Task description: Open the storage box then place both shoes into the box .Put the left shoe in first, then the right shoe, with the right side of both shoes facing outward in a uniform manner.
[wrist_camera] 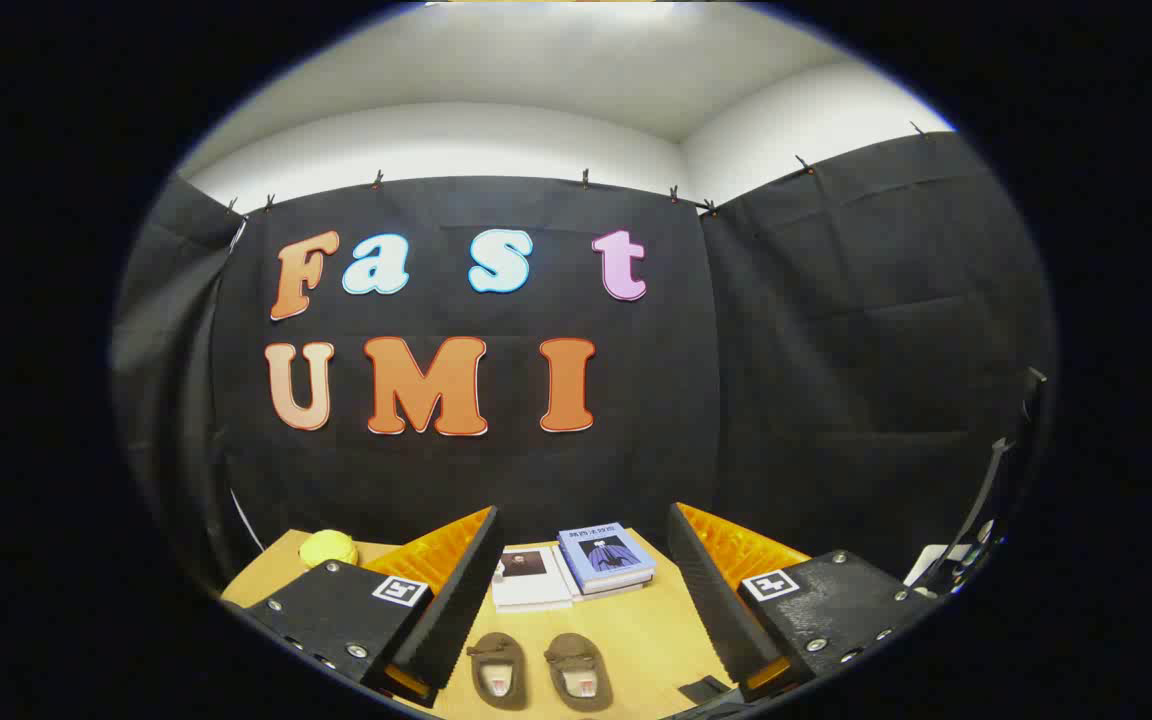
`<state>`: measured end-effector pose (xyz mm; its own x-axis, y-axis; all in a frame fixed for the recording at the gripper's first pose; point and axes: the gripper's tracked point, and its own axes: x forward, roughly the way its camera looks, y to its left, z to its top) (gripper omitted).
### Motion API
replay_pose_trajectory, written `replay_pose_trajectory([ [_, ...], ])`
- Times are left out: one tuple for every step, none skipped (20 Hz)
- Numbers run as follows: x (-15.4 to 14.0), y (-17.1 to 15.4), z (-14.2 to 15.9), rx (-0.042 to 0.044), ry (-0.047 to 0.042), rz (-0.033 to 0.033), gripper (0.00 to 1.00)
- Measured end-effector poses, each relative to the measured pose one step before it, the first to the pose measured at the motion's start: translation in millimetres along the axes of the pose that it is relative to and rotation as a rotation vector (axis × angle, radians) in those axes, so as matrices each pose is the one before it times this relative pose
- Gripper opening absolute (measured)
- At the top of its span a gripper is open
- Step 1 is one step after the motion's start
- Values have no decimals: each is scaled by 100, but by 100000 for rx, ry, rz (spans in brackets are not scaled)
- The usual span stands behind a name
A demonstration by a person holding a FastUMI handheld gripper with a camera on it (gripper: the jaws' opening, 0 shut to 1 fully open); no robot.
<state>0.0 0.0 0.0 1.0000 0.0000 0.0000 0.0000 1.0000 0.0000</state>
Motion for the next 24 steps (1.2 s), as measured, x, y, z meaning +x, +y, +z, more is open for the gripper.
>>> replay_pose_trajectory([
  [-2,-51,-199,-2599,454,-211,98],
  [187,-291,265,-3073,-686,-974,98],
  [28,163,368,-2065,-876,-291,98],
  [-34,495,158,-103,-208,238,98],
  [-75,720,300,1164,-723,1446,98],
  [-125,751,208,1240,-601,2398,98],
  [-66,608,-107,764,181,2154,98],
  [33,80,-289,5,107,1171,98],
  [40,-135,-336,-687,461,-3,98],
  [144,-150,-351,-944,637,-373,98],
  [52,8,-373,-710,944,-148,98],
  [87,191,-182,-309,514,307,98],
  [68,185,-54,351,-77,325,98],
  [166,260,0,941,-387,578,98],
  [209,232,-136,1003,-19,686,98],
  [40,97,-663,705,1040,270,98],
  [83,203,-677,446,279,175,98],
  [110,180,-643,427,-608,66,98],
  [133,356,-974,666,-1036,202,98],
  [316,475,-1326,1002,-434,591,98],
  [356,598,-1578,1301,1207,1540,98],
  [411,1033,-1890,1862,2112,3654,98],
  [684,1414,-1885,3378,3308,5508,98],
  [878,1570,-1793,5681,3636,8009,98],
])
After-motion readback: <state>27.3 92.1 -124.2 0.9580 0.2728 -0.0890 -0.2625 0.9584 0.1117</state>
